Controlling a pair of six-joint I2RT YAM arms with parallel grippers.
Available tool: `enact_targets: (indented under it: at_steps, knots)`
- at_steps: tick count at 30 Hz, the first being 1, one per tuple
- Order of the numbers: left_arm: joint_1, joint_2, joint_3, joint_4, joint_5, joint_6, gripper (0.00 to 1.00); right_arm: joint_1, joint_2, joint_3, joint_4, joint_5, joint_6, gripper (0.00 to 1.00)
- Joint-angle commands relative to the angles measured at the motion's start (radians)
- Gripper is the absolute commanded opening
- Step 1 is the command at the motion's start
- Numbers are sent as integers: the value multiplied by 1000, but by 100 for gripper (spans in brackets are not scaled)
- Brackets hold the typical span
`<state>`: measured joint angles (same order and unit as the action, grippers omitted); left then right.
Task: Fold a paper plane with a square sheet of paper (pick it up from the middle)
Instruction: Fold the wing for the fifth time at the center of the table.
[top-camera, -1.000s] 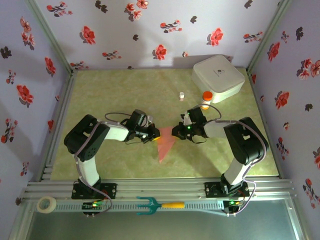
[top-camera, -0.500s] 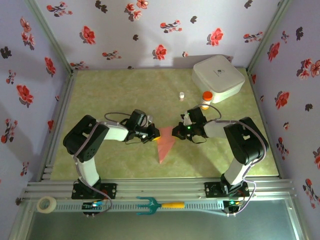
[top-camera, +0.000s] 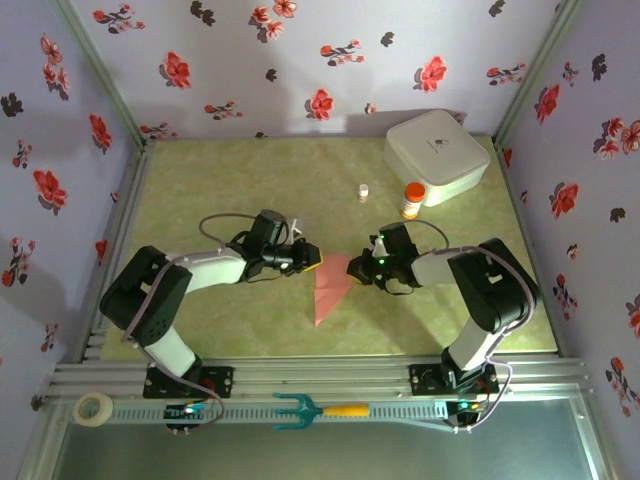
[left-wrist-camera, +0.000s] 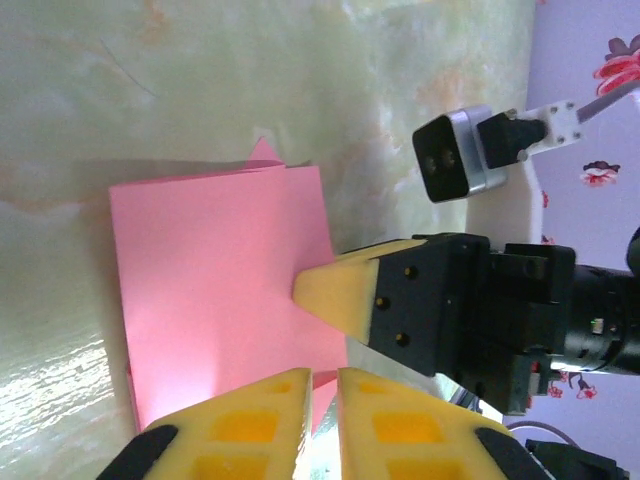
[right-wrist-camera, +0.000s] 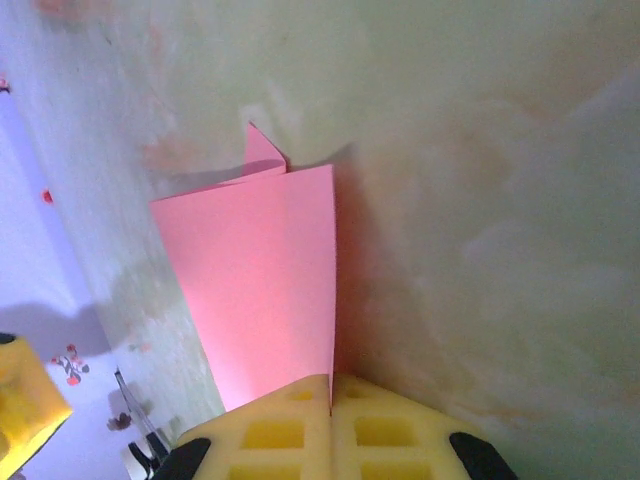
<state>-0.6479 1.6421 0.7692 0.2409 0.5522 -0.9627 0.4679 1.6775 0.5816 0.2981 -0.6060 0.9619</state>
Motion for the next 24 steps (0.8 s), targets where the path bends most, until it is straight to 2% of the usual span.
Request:
enact_targets:
  at_steps: [1,8,12,21,24]
  knots:
    - [-3,10,5,-35,6,22,9,26,-32,-43,124,93,158,2]
    - [-18,100,26,-28,31,8,4,60,-65,-80,137,141,192,4]
    - [-20,143,21,-12,19,12,0,60,-68,-71,120,113,168,8]
    - [-22,186,4,8,16,6,0,57,-42,-29,98,45,93,21]
    - [-21,191,4,9,16,7,0,55,-25,-11,88,26,71,22]
